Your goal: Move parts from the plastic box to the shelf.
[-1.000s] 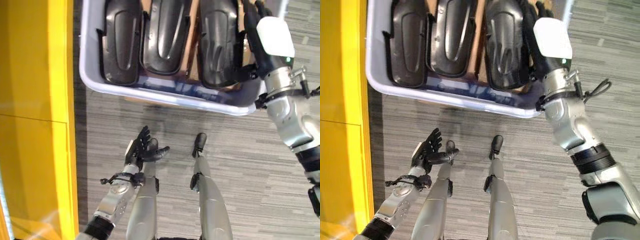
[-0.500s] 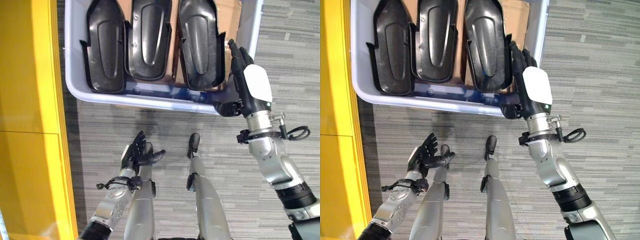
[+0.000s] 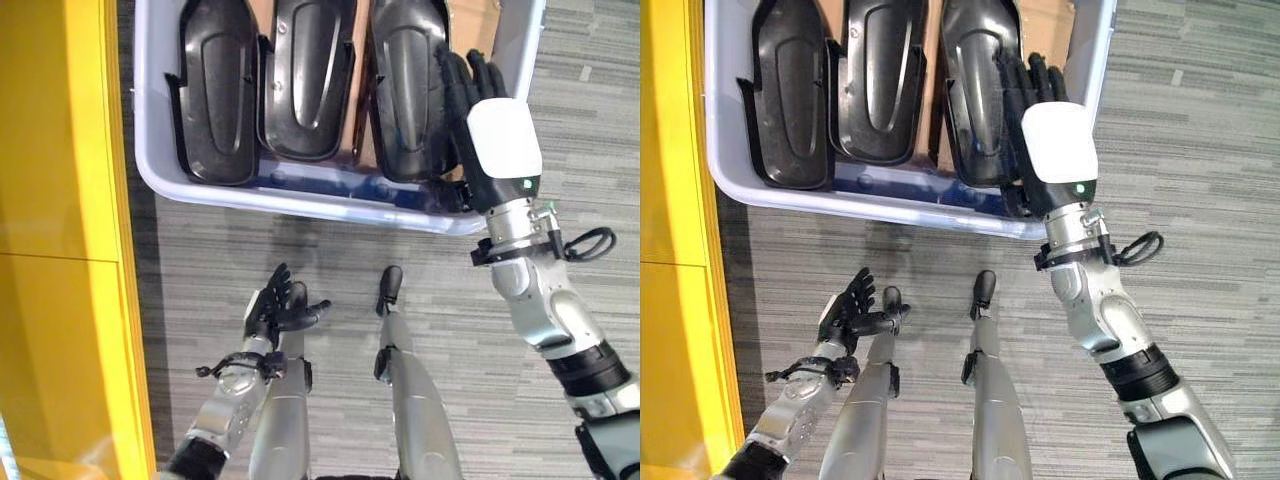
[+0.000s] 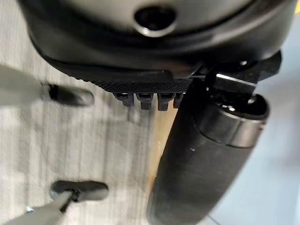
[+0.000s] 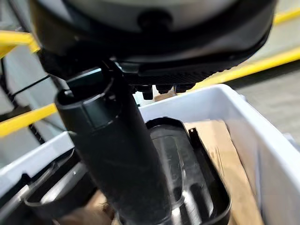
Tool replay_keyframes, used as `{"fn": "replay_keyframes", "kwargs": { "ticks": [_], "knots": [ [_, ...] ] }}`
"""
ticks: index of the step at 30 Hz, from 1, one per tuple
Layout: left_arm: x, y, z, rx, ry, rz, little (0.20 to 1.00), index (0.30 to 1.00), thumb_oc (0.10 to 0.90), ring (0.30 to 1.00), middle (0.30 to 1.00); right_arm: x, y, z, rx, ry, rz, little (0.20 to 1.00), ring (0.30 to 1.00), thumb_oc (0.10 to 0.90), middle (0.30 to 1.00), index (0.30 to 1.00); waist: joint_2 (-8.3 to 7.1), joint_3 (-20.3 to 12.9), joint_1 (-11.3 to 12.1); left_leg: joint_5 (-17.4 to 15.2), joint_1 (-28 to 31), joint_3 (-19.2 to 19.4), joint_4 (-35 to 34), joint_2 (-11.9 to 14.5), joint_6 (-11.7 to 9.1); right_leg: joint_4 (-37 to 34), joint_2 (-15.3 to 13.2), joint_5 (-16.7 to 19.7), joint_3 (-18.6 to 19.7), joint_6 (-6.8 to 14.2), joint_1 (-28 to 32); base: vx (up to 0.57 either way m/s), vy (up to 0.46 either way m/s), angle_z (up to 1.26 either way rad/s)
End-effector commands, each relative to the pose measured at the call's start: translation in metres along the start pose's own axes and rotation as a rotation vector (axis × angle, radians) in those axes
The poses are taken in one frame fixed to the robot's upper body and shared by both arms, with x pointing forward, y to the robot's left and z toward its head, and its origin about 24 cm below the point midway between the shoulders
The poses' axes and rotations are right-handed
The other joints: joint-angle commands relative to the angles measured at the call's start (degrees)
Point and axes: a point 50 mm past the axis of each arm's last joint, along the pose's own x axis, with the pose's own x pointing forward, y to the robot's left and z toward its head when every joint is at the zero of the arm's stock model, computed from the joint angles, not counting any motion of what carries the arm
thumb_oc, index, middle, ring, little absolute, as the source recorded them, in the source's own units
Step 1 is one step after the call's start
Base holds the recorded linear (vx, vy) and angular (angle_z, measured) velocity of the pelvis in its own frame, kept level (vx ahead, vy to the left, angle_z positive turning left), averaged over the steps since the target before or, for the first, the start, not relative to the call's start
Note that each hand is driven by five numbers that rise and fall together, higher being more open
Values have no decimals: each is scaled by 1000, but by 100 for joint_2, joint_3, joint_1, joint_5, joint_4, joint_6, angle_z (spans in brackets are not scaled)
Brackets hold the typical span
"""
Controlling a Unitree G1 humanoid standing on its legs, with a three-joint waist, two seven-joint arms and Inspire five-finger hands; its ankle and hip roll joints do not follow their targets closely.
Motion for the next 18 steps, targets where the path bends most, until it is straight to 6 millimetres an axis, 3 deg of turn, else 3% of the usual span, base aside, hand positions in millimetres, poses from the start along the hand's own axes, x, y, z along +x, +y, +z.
{"fn": "replay_keyframes", "kwargs": {
  "ticks": [1,18],
  "knots": [
    [-16,4,7,18,-80,-28,1000,1000,900,1000,1000,23,-49,4,-135,-119,-245,1000,1000,900,1000,1000,162,-114,83,12,169,87,-52,88,204,446,-465,-477,212,552,434,0,0,0],
    [-15,2,0,18,-61,-38,1000,1000,900,1000,1000,25,-11,-15,-194,-38,-80,1000,1000,900,1000,1000,271,-114,161,30,23,42,-52,56,210,464,-484,-490,190,539,313,2,0,2]
  ]
}}
